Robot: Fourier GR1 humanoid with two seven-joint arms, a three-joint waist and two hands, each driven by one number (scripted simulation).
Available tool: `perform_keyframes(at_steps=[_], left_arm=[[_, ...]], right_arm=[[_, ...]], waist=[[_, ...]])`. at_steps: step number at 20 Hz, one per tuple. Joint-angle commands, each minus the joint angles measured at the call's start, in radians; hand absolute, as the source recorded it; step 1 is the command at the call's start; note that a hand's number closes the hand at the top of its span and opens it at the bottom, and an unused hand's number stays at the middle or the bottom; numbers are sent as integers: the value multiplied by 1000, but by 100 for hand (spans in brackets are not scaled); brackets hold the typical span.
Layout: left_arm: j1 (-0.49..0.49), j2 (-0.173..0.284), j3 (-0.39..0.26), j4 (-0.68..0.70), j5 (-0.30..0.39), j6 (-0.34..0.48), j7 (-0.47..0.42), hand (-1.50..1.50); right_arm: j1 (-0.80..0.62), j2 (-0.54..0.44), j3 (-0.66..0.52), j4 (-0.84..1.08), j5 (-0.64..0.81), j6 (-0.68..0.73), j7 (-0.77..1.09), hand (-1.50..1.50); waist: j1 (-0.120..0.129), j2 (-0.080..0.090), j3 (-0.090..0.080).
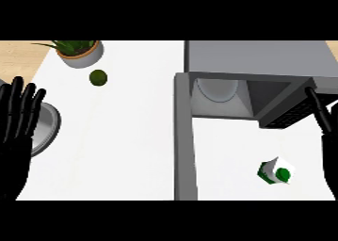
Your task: Pick up the milk, place it into the microwave and close the microwave
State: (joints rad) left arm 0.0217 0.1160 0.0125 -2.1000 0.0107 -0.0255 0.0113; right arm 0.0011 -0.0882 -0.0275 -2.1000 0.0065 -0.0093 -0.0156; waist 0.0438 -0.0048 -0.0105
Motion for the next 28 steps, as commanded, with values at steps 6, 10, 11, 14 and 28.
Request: perform_keyframes(at_steps=[6,10,11,14,28], left_arm=[[-86,9,88,80,68,-5,-20,-150],[11,13,154,34,174,-20,79,-150],[8,0,143,79,159,-25,38,-150],[136,17,185,-73,218,-70,68,-150],[306,41,379,-135,433,-266,36,-150]], right_arm=[[77,86,145,-117,257,-246,50,-150],[128,87,277,-149,325,-251,179,-150],[151,88,336,-180,360,-293,198,-150],[211,88,329,-213,381,-275,179,-150],[314,83,349,-128,438,-395,167,-150]], waist=[[-52,4,10],[-44,3,10],[-46,3,10],[-41,2,10],[-37,3,10]])
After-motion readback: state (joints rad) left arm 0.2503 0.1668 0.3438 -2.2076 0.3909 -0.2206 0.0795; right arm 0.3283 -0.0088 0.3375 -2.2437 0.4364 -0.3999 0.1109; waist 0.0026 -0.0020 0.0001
